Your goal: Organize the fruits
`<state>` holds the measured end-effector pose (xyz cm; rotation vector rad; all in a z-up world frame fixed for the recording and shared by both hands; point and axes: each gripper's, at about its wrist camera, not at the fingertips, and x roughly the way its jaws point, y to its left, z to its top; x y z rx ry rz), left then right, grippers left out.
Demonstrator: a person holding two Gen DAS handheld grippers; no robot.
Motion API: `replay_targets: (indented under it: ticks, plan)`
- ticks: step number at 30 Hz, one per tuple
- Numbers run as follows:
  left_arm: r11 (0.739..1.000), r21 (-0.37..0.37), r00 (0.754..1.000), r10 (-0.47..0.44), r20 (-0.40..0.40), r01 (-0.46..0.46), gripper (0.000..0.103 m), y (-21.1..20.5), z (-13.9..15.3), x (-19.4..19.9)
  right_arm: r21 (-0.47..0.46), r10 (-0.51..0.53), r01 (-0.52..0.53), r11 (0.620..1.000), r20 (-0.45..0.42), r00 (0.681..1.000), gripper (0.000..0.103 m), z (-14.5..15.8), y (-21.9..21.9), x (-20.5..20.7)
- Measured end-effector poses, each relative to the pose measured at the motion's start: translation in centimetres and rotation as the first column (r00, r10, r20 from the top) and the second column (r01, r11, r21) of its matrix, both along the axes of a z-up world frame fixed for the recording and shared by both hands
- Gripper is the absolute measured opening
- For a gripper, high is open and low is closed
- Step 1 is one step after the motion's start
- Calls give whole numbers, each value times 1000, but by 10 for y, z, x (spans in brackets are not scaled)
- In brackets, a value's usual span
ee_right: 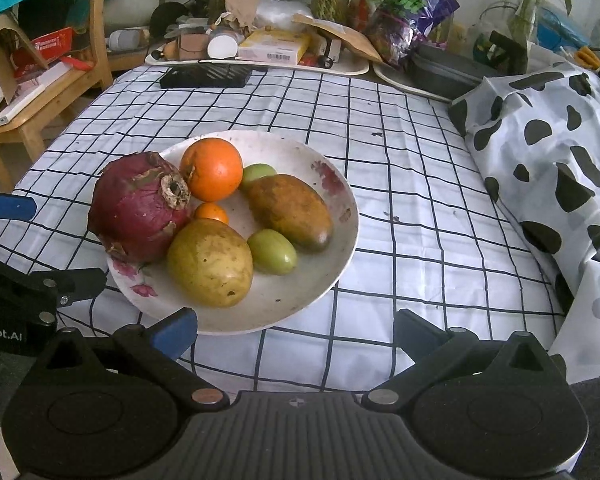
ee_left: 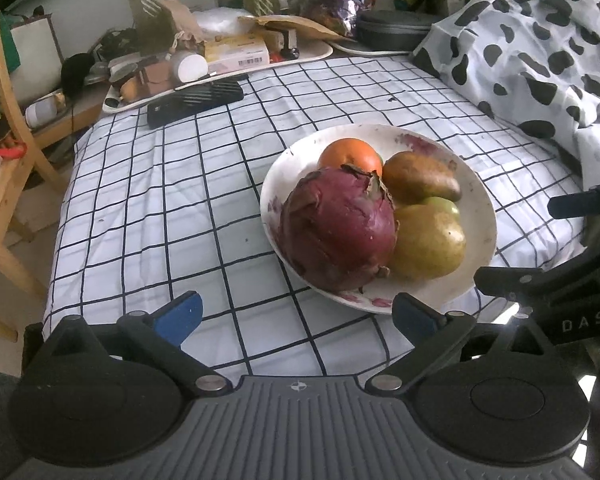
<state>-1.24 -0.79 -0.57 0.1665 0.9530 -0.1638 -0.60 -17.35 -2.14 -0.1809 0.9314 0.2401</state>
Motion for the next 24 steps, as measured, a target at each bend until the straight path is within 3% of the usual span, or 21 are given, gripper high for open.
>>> replay_targets:
  ticks: [24]
  plan:
    - [1000,-13,1000,18,-6,-18,103,4,1,0,2,4,-4,1000,1,1000,103,0,1,0]
